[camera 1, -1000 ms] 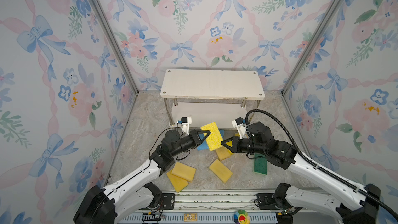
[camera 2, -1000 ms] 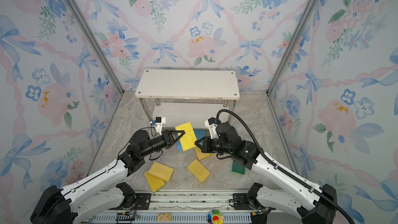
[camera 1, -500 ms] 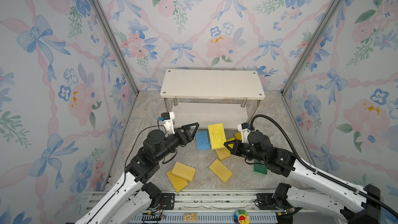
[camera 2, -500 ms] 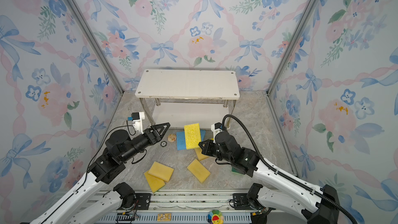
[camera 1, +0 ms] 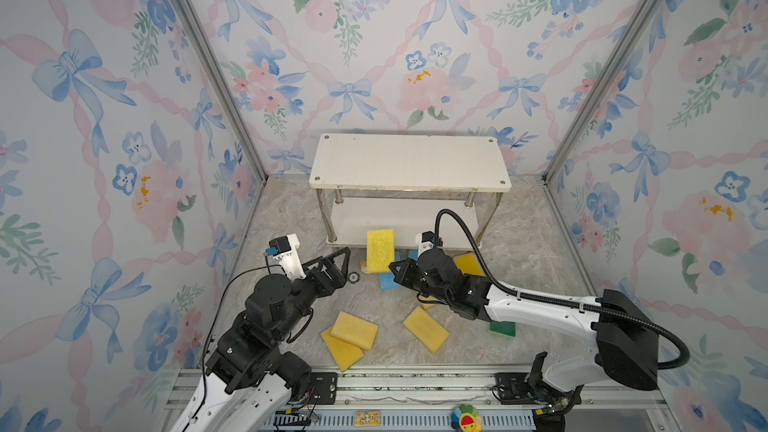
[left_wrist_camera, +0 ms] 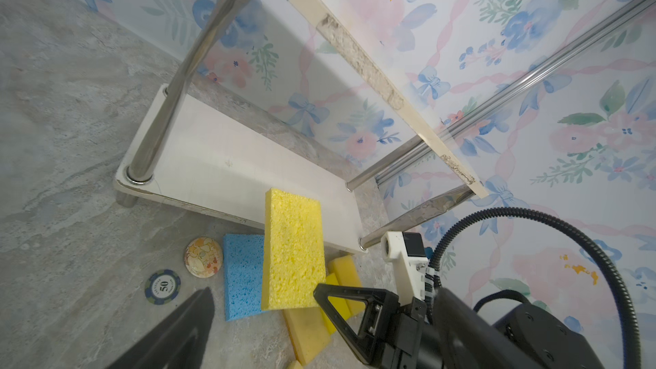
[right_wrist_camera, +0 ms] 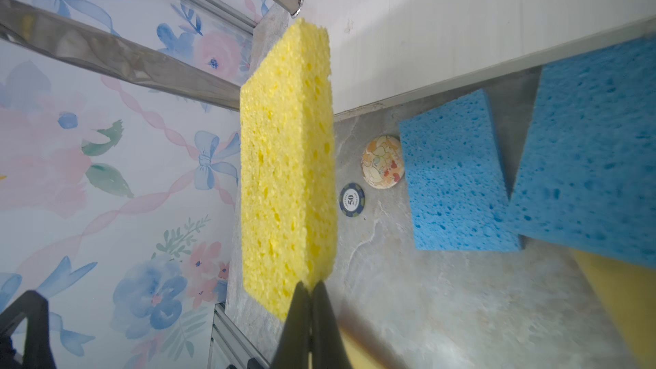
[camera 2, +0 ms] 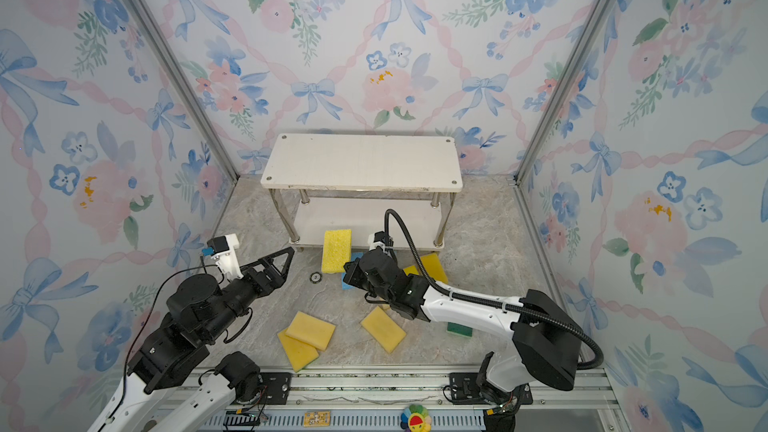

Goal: Place and organize the cleaning sponges onto the shelf
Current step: 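Open and withdraw the left gripper while the right gripper carries the sponge under the shelf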

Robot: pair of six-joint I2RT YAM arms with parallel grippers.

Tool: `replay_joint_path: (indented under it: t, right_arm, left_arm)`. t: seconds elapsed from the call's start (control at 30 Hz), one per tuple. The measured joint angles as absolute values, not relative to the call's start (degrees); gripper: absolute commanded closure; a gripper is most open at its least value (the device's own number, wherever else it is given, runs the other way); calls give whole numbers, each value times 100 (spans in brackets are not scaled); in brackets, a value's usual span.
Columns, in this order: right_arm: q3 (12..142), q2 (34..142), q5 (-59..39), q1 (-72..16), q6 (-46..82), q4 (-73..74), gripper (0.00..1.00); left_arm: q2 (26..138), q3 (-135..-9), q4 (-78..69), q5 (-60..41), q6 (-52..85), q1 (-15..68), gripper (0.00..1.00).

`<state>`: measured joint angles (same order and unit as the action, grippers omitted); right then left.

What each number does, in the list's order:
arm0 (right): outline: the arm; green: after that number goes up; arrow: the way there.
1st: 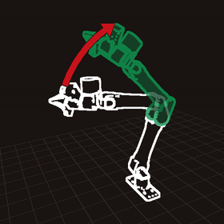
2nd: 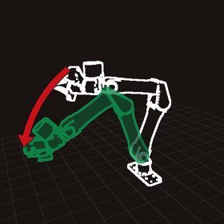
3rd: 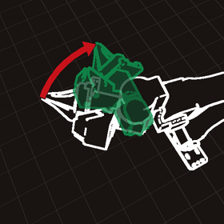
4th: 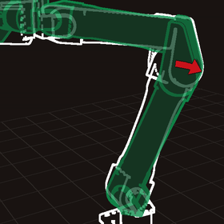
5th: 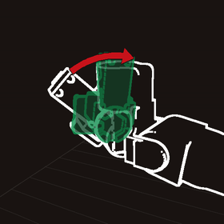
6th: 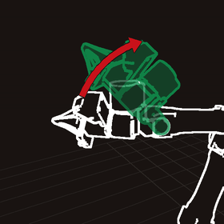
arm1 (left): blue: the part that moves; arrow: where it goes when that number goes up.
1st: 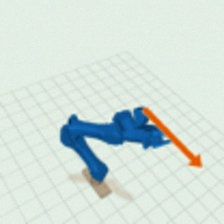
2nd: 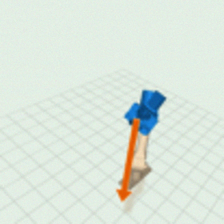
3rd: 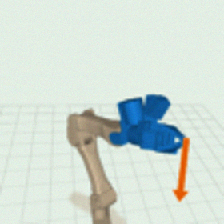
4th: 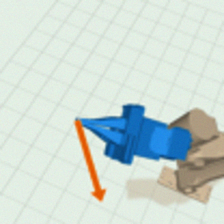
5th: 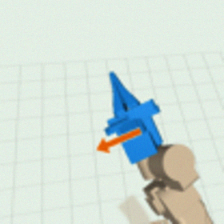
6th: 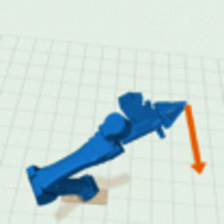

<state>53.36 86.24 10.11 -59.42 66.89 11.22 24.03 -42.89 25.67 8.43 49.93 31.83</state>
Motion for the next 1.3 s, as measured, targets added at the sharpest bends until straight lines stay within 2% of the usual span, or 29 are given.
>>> replay_joint_path:
  t: [0.27,0.47,0.67,1.3]
  right_arm:
    - [6340,10151,1072,-5857,7083,1865,100]
    - [6973,10868,930,-5697,7164,1894,100]
    - [7642,11378,696,-5487,7161,1861,100]
    - [8602,12383,403,-5218,7137,1402,100]
  left_arm:
    - [2025,-4300,2858,1197,4991,3183,2]
    - [1992,-4368,3046,1223,4950,3183,2]
    - [1992,-4383,3063,1221,4860,3183,2]
    - [1992,-4401,3144,1267,4637,3183,2]
